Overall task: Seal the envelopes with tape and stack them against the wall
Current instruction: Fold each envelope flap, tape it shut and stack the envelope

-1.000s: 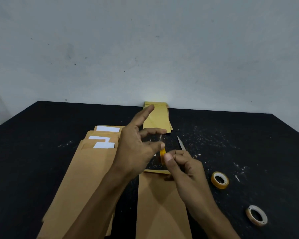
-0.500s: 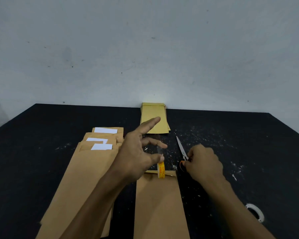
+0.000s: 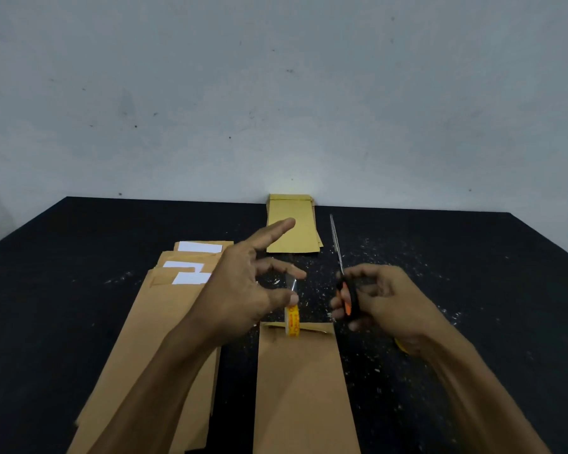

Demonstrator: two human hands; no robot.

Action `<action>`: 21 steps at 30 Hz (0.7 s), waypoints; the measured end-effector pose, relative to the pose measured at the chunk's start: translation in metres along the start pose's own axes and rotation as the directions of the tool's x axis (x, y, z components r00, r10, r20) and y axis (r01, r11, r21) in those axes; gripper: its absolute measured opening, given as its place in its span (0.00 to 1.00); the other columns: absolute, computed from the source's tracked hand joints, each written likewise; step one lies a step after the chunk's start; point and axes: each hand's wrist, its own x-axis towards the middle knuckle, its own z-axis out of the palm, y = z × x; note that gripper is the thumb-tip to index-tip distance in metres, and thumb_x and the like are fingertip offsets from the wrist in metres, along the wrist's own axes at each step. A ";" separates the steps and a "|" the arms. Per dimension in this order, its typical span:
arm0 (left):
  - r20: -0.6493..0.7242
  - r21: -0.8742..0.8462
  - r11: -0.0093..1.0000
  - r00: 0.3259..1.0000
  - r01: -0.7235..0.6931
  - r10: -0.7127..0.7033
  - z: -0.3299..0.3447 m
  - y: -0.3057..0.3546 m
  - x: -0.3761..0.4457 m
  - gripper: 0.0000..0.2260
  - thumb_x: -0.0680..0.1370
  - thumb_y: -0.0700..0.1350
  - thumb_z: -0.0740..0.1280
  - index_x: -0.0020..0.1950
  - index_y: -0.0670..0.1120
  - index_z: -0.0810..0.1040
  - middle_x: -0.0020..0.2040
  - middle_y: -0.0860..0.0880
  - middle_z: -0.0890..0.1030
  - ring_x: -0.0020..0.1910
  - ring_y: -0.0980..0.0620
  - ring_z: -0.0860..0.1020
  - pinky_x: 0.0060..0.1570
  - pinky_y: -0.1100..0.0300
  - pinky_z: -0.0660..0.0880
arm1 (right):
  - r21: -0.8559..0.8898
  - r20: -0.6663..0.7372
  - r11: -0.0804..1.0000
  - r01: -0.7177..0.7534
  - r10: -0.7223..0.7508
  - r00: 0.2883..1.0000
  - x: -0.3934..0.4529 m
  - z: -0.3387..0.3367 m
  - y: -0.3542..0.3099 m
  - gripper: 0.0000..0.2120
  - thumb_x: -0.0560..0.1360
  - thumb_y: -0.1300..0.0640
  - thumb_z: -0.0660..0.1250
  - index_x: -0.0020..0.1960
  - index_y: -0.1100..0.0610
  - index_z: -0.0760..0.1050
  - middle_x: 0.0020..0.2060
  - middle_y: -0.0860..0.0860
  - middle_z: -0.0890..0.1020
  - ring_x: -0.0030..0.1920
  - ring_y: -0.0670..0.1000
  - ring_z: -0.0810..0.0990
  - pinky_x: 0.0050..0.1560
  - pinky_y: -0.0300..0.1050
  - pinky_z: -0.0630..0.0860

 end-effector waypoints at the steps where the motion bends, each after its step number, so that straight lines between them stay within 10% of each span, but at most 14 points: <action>1: -0.004 -0.006 1.000 1.000 -0.001 0.001 -0.004 0.002 0.000 0.43 0.67 0.24 0.73 0.76 0.53 0.66 0.76 0.58 0.64 0.53 0.52 0.84 0.45 0.46 0.83 | 0.086 0.052 0.994 0.063 -0.067 0.996 -0.007 0.001 -0.002 0.13 0.77 0.70 0.67 0.60 0.63 0.76 0.42 0.63 0.85 0.39 0.56 0.85 0.29 0.41 0.78; 7: -0.054 -0.031 1.000 0.999 0.001 -0.002 -0.035 0.014 -0.003 0.43 0.67 0.22 0.72 0.76 0.52 0.68 0.75 0.60 0.66 0.55 0.50 0.83 0.44 0.55 0.83 | 0.130 0.155 0.972 0.197 -0.217 0.964 -0.021 0.004 -0.001 0.22 0.64 0.47 0.82 0.50 0.60 0.85 0.35 0.61 0.83 0.31 0.51 0.81 0.30 0.38 0.73; 21: 0.273 0.185 0.973 0.945 0.136 -0.183 -0.047 0.022 -0.015 0.41 0.69 0.24 0.72 0.75 0.53 0.67 0.71 0.58 0.70 0.53 0.49 0.83 0.43 0.56 0.81 | -0.101 0.484 0.973 0.206 -0.133 0.865 -0.027 -0.002 0.004 0.15 0.66 0.64 0.79 0.52 0.61 0.86 0.35 0.58 0.85 0.28 0.48 0.79 0.31 0.37 0.76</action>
